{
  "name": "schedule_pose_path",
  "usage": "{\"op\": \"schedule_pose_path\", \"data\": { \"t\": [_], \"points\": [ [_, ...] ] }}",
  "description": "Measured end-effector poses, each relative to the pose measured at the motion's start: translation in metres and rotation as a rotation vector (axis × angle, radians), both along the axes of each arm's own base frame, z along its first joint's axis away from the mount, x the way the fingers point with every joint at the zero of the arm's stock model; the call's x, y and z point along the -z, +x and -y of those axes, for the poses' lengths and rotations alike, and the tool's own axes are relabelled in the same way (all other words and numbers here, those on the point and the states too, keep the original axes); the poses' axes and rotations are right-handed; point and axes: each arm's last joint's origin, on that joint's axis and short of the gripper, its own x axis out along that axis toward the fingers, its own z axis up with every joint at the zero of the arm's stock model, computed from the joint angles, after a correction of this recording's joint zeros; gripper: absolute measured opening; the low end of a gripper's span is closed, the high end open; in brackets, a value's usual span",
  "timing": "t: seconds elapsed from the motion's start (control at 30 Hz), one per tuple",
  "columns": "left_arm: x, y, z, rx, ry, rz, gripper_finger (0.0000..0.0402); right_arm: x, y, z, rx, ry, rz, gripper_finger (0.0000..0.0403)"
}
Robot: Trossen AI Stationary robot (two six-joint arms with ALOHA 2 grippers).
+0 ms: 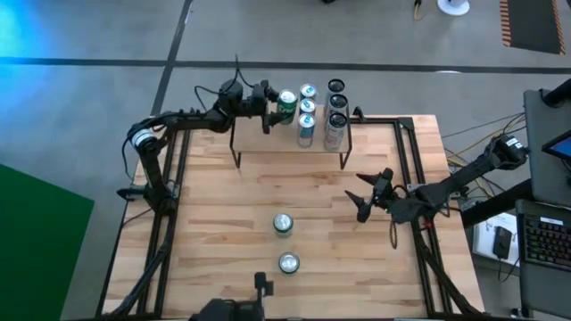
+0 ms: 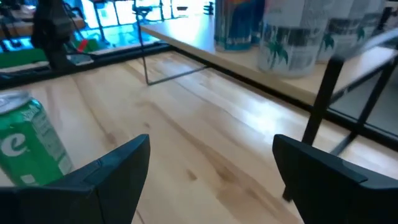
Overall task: Place canned beverage on shelf
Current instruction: Put the bottom right green soda can on the shelf
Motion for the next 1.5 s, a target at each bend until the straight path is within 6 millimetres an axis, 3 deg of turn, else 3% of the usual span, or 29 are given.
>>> {"op": "schedule_pose_path", "data": {
  "t": [0.4, 0.7, 1.03, 1.5],
  "points": [
    [0.004, -0.012, -0.018, -0.102, 0.073, -0.006, 0.0299, -0.024, -0.010, 0.018, 0.015, -0.066, 0.053, 0.0327],
    [0.019, -0.011, -0.026, -0.124, 0.065, -0.006, 0.0301, -0.024, -0.009, 0.026, 0.061, -0.073, 0.049, 0.0327],
    [0.019, -0.011, -0.027, -0.170, 0.025, 0.001, 0.0305, -0.024, -0.008, 0.025, 0.035, -0.063, 0.048, 0.0327],
    [0.018, -0.012, -0.029, -0.231, 0.028, -0.001, 0.0349, -0.022, -0.007, 0.024, 0.017, -0.036, 0.052, 0.0327]
  ]
}}
